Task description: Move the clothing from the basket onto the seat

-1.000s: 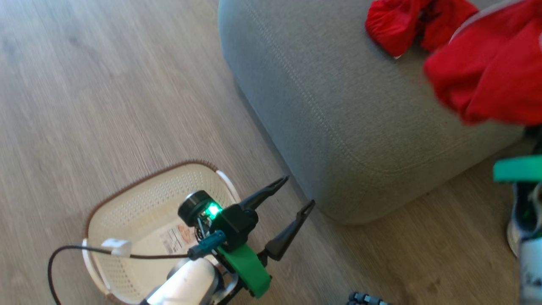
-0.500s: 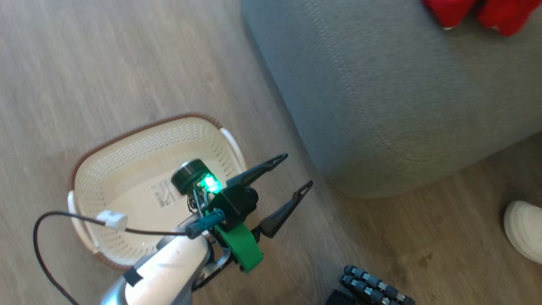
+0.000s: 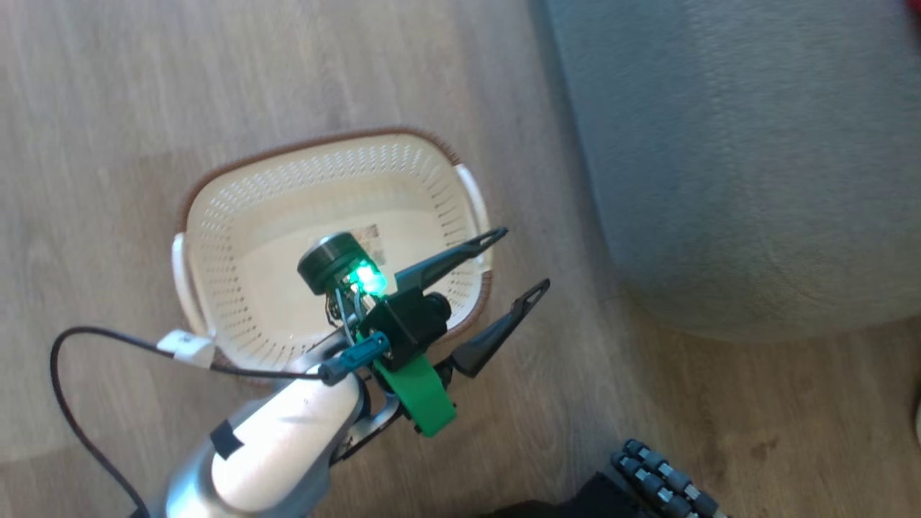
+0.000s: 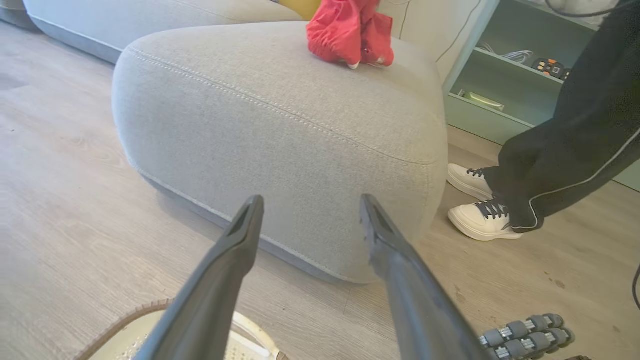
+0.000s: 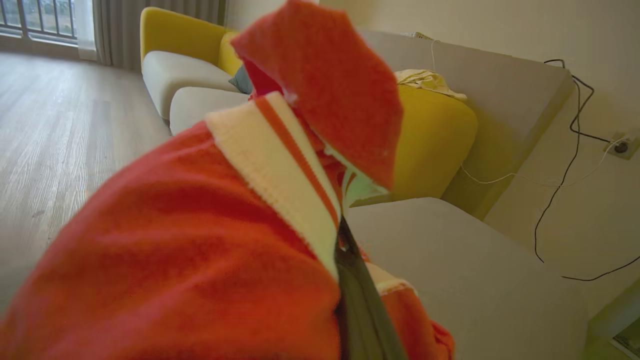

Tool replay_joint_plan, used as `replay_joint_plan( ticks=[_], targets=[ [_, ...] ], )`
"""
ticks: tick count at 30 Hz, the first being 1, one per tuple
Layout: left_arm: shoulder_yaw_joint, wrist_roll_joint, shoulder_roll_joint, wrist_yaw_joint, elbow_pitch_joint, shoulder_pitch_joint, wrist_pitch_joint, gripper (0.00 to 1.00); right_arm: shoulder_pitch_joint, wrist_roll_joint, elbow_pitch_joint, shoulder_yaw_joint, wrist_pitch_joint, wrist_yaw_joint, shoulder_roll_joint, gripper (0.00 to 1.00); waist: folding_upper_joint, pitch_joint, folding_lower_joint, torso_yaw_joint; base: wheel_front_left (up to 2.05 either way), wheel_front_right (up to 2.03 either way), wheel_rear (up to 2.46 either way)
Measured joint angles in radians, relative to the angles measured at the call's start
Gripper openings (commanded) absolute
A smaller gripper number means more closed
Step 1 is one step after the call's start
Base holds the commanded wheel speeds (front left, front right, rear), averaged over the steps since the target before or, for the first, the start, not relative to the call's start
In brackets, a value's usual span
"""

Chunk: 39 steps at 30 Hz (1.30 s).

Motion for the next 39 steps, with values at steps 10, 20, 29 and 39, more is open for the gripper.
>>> replay_joint_plan(
  ticks=[10,20,29,39],
  targets=[
    [0.036,0.011,-0.027,0.000,-0.007,-0.006,0.000,1.00,-0.039,-0.203,0.240,-0.178,0.054,0.000,-0.040,0.00,0.0000,0.089,0.0000,0.103,0.00,0.00,0.00],
    [0.059,0.028,-0.032,0.000,-0.015,-0.006,0.000,1.00,-0.034,-0.372,0.277,-0.382,0.110,0.000,-0.008,0.00,0.0000,0.149,0.0000,0.140,0.00,0.00,0.00],
    [0.062,0.028,-0.033,0.000,-0.013,-0.008,0.000,1.00,-0.031,-0.464,0.259,-0.465,0.097,0.000,0.039,1.00,0.0000,0.127,-0.0001,0.121,0.00,0.00,0.00],
    [0.055,0.025,-0.066,0.000,0.000,0.002,0.000,1.00,0.026,-0.551,0.262,-0.510,0.096,0.000,0.069,1.00,0.0000,0.006,-0.0001,0.108,0.00,0.00,0.00]
  ],
)
